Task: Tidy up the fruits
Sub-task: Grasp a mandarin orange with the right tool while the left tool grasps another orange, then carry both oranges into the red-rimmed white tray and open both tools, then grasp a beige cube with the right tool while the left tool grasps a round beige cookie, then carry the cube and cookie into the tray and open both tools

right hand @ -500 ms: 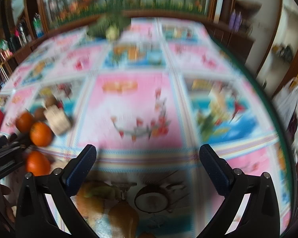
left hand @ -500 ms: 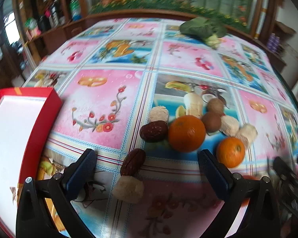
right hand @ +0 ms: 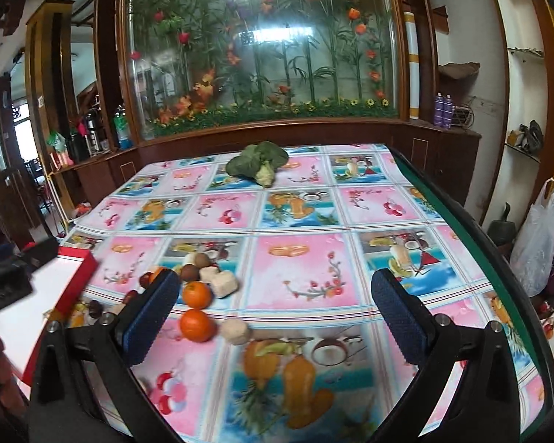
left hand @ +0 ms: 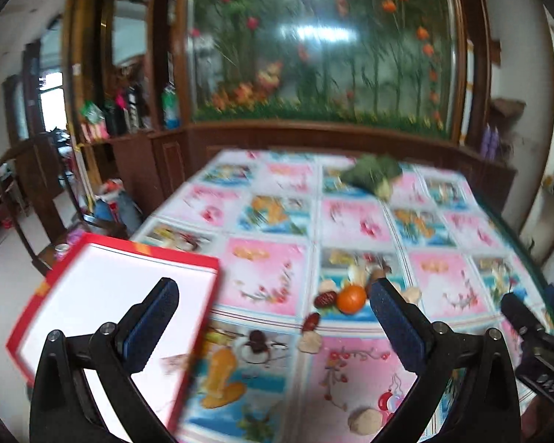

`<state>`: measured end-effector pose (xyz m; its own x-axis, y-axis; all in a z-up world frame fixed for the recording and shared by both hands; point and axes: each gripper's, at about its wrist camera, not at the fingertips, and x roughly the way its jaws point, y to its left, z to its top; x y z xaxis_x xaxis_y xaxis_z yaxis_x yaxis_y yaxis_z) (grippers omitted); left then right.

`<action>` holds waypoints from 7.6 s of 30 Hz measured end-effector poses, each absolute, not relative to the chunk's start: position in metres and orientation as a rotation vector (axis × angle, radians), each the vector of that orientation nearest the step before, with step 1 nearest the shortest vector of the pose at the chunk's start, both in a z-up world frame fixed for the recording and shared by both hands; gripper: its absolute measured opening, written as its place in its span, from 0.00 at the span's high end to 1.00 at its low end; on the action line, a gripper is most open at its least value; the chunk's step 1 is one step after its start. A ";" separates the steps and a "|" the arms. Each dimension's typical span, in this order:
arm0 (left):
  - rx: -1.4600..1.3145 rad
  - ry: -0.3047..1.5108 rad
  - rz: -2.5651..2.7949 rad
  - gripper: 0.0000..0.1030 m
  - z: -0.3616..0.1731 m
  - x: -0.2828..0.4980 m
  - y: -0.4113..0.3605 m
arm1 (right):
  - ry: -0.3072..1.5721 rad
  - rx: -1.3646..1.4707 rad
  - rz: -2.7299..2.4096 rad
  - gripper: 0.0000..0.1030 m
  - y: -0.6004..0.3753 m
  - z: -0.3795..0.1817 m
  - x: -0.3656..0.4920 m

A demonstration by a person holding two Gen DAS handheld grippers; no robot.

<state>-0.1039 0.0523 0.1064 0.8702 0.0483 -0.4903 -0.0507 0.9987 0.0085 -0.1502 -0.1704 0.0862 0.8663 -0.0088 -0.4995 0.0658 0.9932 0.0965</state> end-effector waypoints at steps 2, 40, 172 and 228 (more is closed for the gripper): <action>0.043 0.496 0.086 0.00 0.117 -0.110 0.045 | 0.527 0.122 -0.025 0.00 -0.167 0.087 -0.152; 0.242 0.685 -0.085 0.01 0.086 -0.085 0.062 | 0.924 -0.010 0.409 0.53 -0.115 0.012 -0.065; 0.251 0.938 -0.409 0.37 0.026 -0.133 -0.004 | 0.923 0.218 0.276 0.72 -0.186 0.006 -0.065; -0.065 0.696 0.141 0.73 0.073 -0.138 0.235 | 0.774 0.189 0.789 0.71 0.083 0.035 -0.081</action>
